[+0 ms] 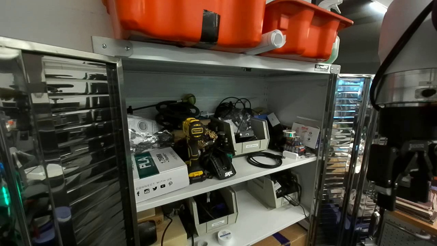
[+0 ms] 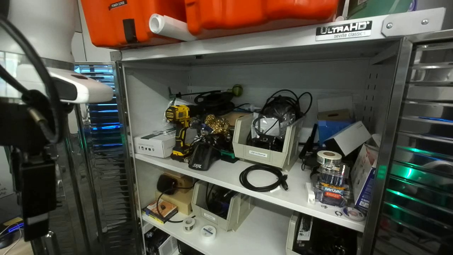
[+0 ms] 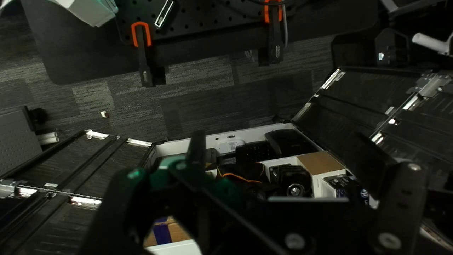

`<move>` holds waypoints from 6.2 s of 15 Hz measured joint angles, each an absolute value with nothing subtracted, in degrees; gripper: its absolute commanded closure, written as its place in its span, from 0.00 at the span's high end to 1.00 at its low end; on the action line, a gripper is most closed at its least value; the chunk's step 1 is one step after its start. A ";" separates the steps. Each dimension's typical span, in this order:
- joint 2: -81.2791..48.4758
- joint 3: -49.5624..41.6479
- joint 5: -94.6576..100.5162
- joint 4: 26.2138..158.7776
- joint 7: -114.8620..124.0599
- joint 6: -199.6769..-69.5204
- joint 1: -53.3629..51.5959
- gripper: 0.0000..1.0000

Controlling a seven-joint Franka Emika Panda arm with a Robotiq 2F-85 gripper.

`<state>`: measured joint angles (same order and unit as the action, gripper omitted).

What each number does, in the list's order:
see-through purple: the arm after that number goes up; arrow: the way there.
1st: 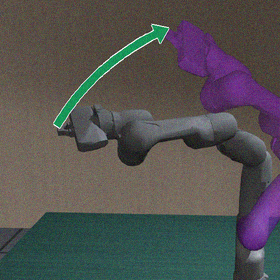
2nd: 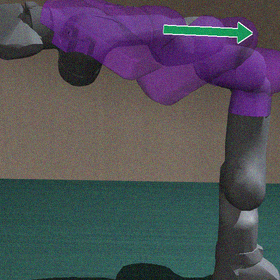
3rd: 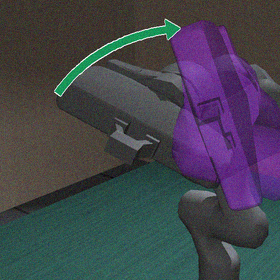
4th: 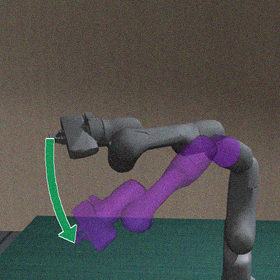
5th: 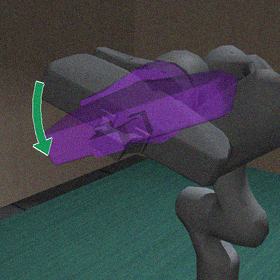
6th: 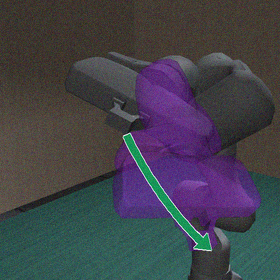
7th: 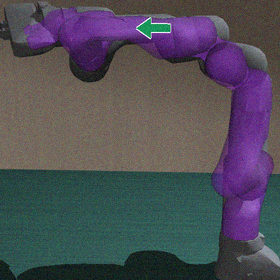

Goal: Pick up the black cable and put it in the tool box

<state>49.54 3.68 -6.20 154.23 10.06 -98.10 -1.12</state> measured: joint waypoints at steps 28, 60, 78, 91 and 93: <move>2.21 0.79 6.97 139.06 25.94 -148.06 8.34 1.00; -21.66 -12.25 10.27 112.55 45.55 -153.78 -1.91 1.00; -20.64 -13.05 10.85 110.80 44.26 -147.19 -2.65 0.16; -2.85 -12.87 22.41 129.57 46.67 -152.31 -1.88 0.13; -0.50 -12.64 24.93 131.36 49.16 -155.87 -0.50 0.13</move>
<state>-0.50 -12.64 24.93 131.36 49.16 -155.87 -0.50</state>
